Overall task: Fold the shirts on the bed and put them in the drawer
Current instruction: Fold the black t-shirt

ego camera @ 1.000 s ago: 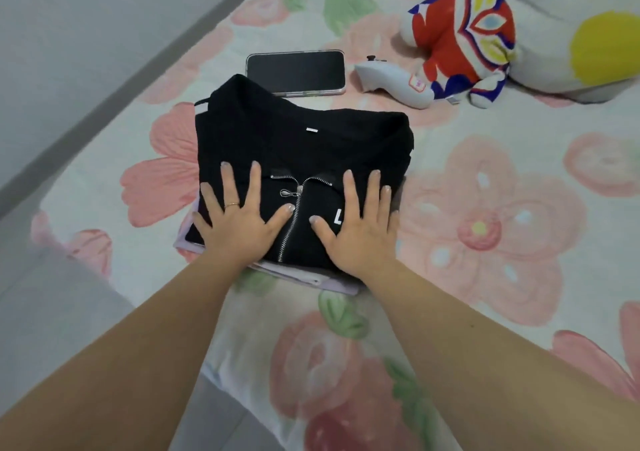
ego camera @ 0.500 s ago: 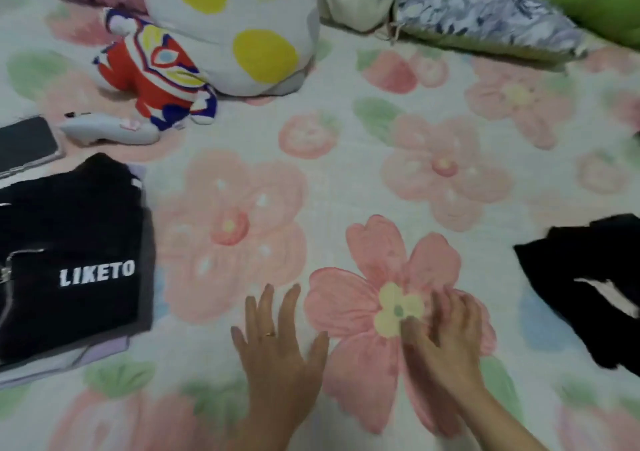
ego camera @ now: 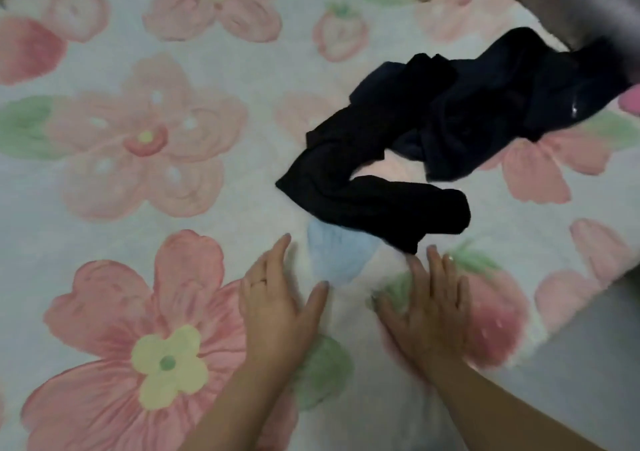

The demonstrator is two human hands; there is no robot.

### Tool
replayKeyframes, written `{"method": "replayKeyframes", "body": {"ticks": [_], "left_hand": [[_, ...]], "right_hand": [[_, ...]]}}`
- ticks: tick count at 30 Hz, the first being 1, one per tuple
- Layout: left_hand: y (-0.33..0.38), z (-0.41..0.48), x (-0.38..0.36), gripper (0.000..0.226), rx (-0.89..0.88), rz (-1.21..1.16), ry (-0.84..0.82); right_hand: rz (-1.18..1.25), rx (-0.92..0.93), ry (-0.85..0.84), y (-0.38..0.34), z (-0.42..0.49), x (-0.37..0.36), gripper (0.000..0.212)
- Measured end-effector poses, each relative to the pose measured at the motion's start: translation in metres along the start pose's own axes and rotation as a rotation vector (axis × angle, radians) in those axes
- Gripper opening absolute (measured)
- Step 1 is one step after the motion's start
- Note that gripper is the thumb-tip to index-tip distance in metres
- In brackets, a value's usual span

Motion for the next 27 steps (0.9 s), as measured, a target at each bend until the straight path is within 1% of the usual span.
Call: {"method": "replayKeyframes", "body": {"ticks": [2,5,6,7,8,9,10,12,13,16,18,19,21,22,23,24,26,27], "left_hand": [[0.017,0.029,-0.013,0.082,0.014,-0.090,-0.036],[0.037,0.075,-0.027,0.098,0.126,-0.366,-0.039],[0.044,0.091,-0.031,0.103,0.164,-0.403,-0.014],[0.049,0.106,-0.034,0.106,0.196,-0.386,0.016],[0.052,0.120,-0.037,0.103,0.227,-0.335,0.038],[0.055,0.133,-0.040,0.095,0.257,-0.283,0.047],[0.056,0.143,-0.041,0.080,0.270,-0.248,0.044],[0.053,0.153,-0.035,0.047,0.237,-0.199,0.055],[0.051,0.152,-0.028,0.038,0.205,-0.182,0.081],[0.040,0.134,0.010,0.032,0.150,-0.181,0.194],[0.031,0.109,0.041,0.028,0.144,-0.216,0.251],[0.030,0.094,0.058,0.029,0.127,-0.241,0.253],[0.030,0.063,0.090,0.038,0.073,-0.278,0.202],[0.032,0.046,0.105,0.042,0.048,-0.286,0.166],[0.035,0.030,0.120,0.046,0.026,-0.294,0.133],[0.038,0.015,0.134,0.048,0.006,-0.304,0.107],[0.049,-0.014,0.160,0.046,-0.016,-0.315,0.078],[0.057,-0.026,0.175,0.045,-0.028,-0.314,0.087]], "right_hand": [[-0.010,0.021,0.039,0.003,0.003,0.000,0.077],[-0.005,0.022,0.053,0.006,0.005,-0.003,0.076],[0.000,0.019,0.054,0.007,0.005,-0.004,0.077],[0.002,0.019,0.063,0.007,0.006,-0.005,0.078],[0.000,0.021,0.069,0.008,0.007,-0.005,0.079],[-0.005,0.022,0.074,0.008,0.008,-0.005,0.079],[-0.006,0.024,0.075,0.008,0.008,-0.005,0.080],[-0.006,0.027,0.078,0.007,0.007,-0.005,0.080],[-0.005,0.028,0.074,0.008,0.007,-0.005,0.080],[0.036,0.017,0.030,0.007,0.006,-0.004,0.077],[0.049,-0.017,-0.049,0.008,0.004,-0.003,0.075],[0.044,-0.043,-0.100,0.008,0.003,-0.001,0.075],[0.078,-0.106,-0.186,0.004,0.003,0.010,0.071],[0.203,-0.152,-0.232,-0.003,0.003,0.019,0.066],[0.382,-0.222,-0.282,-0.014,0.002,0.030,0.059],[0.579,-0.309,-0.297,-0.030,0.001,0.044,0.048],[0.947,-0.466,-0.281,-0.079,-0.004,0.079,0.030],[1.084,-0.507,-0.325,-0.113,-0.009,0.095,0.029]]}}
Point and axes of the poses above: each hand's wrist, its own z-axis towards the middle knuckle, its own x-axis out of the back of the hand, y = z × x, the point moved 6 cm from there along z, towards the middle knuckle, and after that the axes turned 10 degrees about z, right-handed, at the moved point
